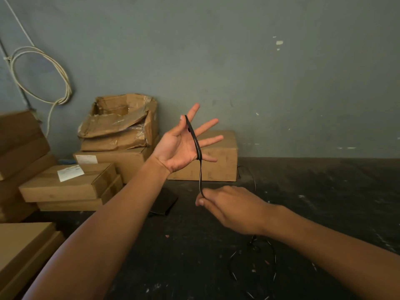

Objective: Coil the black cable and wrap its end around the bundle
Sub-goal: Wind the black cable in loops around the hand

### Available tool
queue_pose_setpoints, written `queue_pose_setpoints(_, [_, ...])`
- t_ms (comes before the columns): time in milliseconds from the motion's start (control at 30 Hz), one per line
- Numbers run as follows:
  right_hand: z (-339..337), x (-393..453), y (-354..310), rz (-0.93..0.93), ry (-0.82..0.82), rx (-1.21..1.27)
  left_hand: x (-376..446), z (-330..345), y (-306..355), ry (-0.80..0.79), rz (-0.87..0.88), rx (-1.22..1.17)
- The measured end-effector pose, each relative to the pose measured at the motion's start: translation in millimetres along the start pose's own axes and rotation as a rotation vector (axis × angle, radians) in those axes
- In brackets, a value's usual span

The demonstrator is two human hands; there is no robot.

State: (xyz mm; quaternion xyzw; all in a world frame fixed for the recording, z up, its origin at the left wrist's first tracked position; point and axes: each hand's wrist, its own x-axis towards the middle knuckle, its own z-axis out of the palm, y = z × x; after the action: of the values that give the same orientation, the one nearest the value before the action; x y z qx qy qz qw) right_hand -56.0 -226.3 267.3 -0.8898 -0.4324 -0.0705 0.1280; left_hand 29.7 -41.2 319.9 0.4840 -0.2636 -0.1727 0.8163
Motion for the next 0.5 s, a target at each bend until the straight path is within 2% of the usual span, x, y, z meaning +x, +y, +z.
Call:
queue_pose_setpoints(167, [-34.1, 1.8, 2.8, 0.058, 0.022, 0.053, 3.4, -3.8, -3.3, 0.087, -0.061, 0.152])
queue_pose_setpoints(300, [-74.2, 10.2, 11.3, 0.139, 0.152, 0.210, -2.4, -18.3, -16.8, 0.100, -0.199, 0.285])
queue_pose_setpoints(400, [-103.3, 14.0, 23.4, 0.185, 0.200, 0.175, -14.2, -28.1, -29.3, 0.039, -0.338, 0.375])
queue_pose_setpoints(500, [-122.4, 19.7, 35.8, 0.210, 0.221, 0.083, -25.4, -28.2, -38.4, -0.067, -0.448, 0.365])
